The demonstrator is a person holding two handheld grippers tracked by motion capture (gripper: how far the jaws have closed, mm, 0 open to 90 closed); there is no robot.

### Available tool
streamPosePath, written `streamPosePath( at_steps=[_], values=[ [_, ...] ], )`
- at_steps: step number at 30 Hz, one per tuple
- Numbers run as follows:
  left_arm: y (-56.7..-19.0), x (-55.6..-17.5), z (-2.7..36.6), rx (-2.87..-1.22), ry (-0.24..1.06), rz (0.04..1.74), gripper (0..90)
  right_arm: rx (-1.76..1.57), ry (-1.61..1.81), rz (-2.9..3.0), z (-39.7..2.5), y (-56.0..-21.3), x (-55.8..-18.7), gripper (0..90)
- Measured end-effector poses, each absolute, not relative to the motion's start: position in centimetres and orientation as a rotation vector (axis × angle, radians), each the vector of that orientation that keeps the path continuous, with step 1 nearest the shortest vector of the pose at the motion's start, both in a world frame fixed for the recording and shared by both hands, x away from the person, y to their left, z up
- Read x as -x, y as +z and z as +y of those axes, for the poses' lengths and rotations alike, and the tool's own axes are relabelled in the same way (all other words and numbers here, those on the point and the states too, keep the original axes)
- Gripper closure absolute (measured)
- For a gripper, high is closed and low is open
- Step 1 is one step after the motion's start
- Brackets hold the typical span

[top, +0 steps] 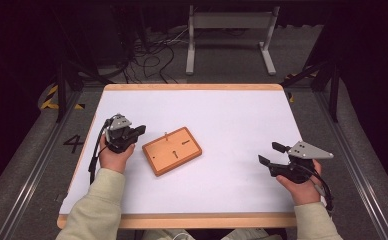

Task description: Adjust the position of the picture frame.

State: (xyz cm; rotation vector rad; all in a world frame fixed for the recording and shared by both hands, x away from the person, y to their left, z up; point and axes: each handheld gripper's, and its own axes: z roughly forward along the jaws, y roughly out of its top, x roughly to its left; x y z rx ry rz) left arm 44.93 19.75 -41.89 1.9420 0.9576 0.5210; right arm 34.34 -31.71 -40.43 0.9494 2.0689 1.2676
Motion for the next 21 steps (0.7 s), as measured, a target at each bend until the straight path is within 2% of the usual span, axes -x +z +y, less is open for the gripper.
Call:
streamPosePath(
  at_steps=[21],
  values=[
    [-44.9,-47.5,19.4,-2.107,0.332,1.078,89.9,-1.002,1.235,2.086,-32.2,-41.1,-33.9,30.7]
  ],
)
